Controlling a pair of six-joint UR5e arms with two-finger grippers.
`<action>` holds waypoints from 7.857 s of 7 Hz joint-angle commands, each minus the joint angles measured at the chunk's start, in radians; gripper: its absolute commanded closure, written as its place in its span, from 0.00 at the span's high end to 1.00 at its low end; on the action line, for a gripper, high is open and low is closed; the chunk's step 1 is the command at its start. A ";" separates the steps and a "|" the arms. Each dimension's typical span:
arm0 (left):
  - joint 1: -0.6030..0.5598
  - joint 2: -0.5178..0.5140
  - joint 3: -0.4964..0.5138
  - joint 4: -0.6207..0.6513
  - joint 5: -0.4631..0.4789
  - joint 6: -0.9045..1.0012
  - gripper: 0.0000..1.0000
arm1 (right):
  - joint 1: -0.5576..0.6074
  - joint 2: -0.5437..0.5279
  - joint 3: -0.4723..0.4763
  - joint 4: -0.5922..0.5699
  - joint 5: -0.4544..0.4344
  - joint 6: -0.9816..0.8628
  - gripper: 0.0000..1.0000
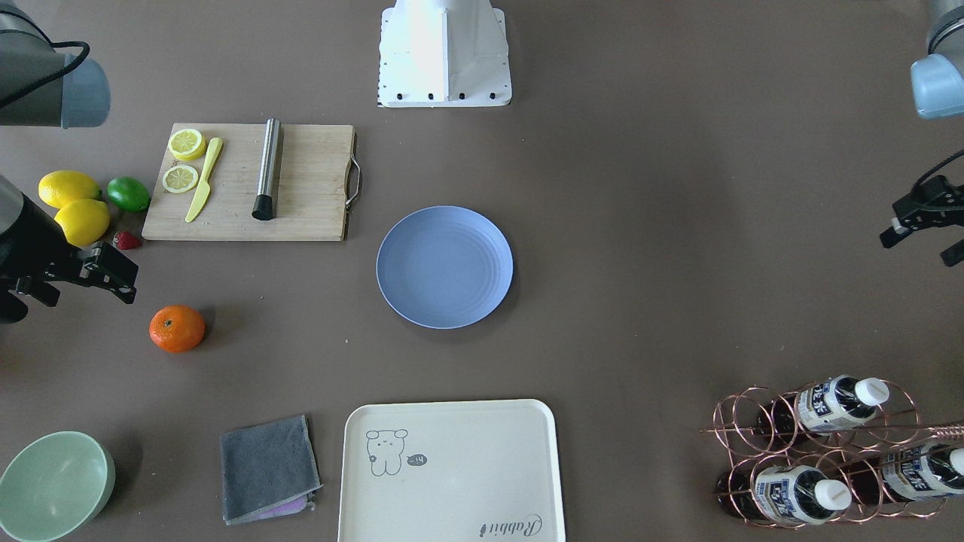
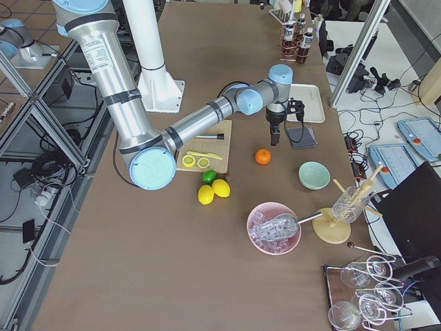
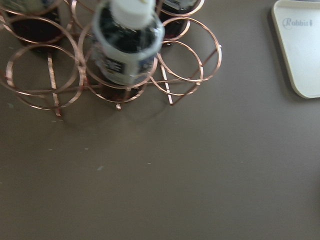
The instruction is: Pick orange to plate
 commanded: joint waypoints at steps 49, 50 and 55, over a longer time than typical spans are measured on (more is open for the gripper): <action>-0.093 0.135 0.033 0.341 0.085 0.421 0.98 | 0.519 -0.400 -0.215 -0.006 0.069 -0.965 1.00; -0.095 0.134 0.032 0.340 0.084 0.419 0.98 | 0.519 -0.399 -0.224 -0.006 0.072 -0.947 1.00; -0.096 0.140 0.032 0.337 0.082 0.421 0.98 | 0.519 -0.391 -0.224 -0.006 0.086 -0.931 1.00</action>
